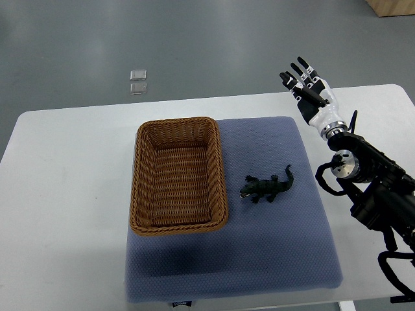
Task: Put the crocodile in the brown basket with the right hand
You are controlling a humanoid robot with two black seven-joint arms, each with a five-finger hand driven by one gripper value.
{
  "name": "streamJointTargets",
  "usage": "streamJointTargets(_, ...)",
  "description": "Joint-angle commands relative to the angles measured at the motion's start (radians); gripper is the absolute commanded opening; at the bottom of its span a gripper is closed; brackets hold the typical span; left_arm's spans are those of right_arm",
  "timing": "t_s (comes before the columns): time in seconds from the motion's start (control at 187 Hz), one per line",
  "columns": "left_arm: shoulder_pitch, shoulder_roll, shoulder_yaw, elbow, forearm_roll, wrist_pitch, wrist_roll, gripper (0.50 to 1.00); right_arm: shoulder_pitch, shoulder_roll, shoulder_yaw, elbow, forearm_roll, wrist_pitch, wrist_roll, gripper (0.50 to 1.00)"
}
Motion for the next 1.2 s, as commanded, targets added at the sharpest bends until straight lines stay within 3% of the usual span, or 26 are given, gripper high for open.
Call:
streamJointTargets(0.0, 0.000, 0.000, 0.000, 0.000, 0.000, 0.000, 0.000, 1.000, 0.000, 0.000, 0.000, -0.002, 0.000, 0.000, 0.001, 0.924)
streamJointTargets(0.438, 0.012, 0.000, 0.009, 0.061, 0.002, 0.003, 0.000, 1.000, -0.002, -0.001, 0.000, -0.002, 0.000, -0.001, 0.001, 0.924)
streamJointTargets(1.192, 0.011, 0.000, 0.009, 0.061, 0.002, 0.003, 0.000, 1.000, 0.005, -0.043, -0.004, 0.024, 0.000, -0.007, -0.007, 0.924)
